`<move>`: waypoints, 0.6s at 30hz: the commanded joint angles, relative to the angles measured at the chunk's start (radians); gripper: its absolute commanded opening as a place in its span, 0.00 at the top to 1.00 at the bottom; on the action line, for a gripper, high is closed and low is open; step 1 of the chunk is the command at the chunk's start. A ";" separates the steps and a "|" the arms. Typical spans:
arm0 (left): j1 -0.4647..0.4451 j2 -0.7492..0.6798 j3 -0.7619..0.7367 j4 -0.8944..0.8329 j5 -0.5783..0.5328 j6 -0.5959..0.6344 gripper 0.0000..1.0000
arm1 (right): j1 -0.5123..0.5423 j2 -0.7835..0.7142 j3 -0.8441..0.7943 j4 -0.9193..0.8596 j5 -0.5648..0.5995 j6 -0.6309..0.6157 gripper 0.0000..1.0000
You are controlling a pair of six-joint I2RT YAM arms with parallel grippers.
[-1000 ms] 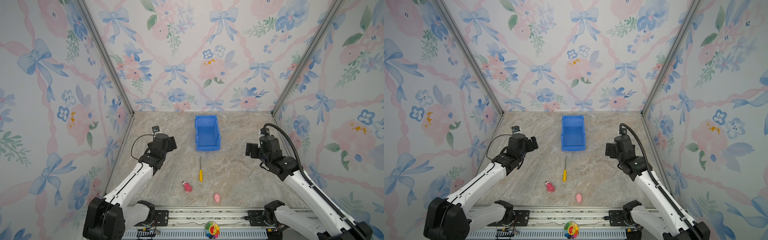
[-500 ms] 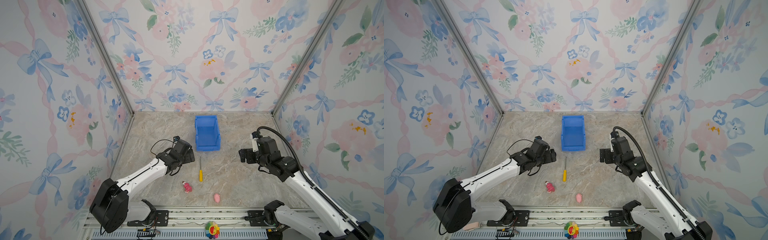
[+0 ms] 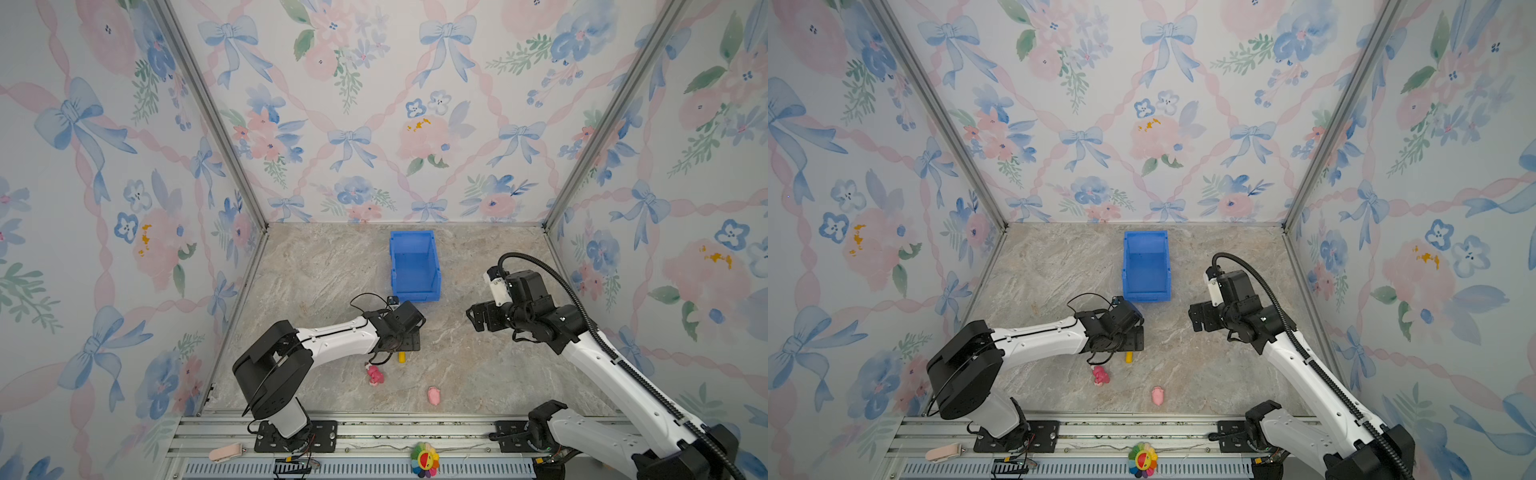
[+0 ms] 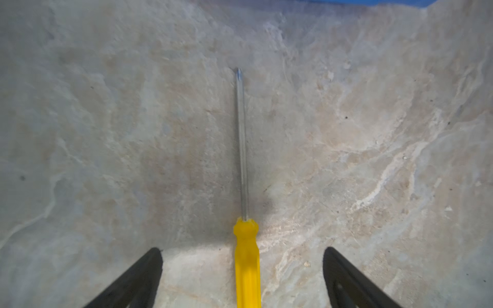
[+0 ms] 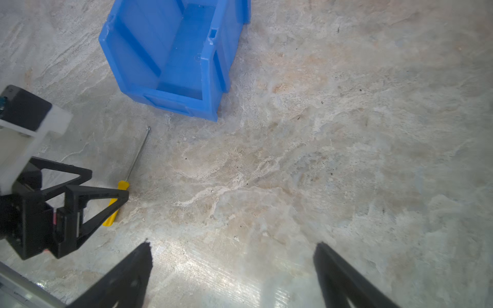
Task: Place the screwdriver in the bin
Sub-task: 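Reach the left gripper toward the yellow screwdriver while the right arm lifts forward, then close the left gripper on the yellow screwdriver handle and lift it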
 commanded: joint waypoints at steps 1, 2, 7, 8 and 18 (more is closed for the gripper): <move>-0.013 0.049 0.043 -0.043 -0.008 -0.028 0.08 | -0.004 0.003 0.001 0.031 -0.046 0.006 0.03; -0.016 0.061 0.052 -0.056 -0.013 -0.027 0.09 | -0.004 0.008 -0.001 0.034 -0.041 0.016 0.03; -0.027 0.124 0.103 -0.147 -0.048 -0.022 0.23 | -0.007 0.014 0.009 0.003 -0.006 0.010 0.03; -0.028 0.132 0.113 -0.157 -0.051 -0.016 0.26 | -0.008 0.009 0.009 -0.002 0.005 0.007 0.03; -0.057 0.211 0.161 -0.221 -0.082 -0.028 0.54 | -0.049 -0.025 -0.021 0.003 0.004 0.011 0.03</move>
